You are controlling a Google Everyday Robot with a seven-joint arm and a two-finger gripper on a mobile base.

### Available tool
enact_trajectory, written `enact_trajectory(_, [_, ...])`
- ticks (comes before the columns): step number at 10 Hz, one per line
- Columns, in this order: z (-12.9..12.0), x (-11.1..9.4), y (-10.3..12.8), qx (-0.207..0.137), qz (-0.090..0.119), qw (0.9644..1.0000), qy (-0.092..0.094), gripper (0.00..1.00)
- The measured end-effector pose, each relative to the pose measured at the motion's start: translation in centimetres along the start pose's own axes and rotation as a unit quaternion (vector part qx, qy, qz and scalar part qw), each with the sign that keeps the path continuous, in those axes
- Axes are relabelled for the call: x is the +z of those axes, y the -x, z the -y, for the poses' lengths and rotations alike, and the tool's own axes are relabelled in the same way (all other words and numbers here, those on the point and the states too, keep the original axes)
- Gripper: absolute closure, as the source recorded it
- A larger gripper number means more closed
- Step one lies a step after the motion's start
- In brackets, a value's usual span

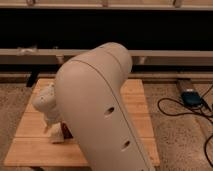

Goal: Place the pepper on the white sponge

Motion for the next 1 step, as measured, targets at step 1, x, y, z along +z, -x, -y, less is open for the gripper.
enact_trajectory(1, [-0.01,0.0,0.0,0.0,0.0,1.0,0.0,0.2])
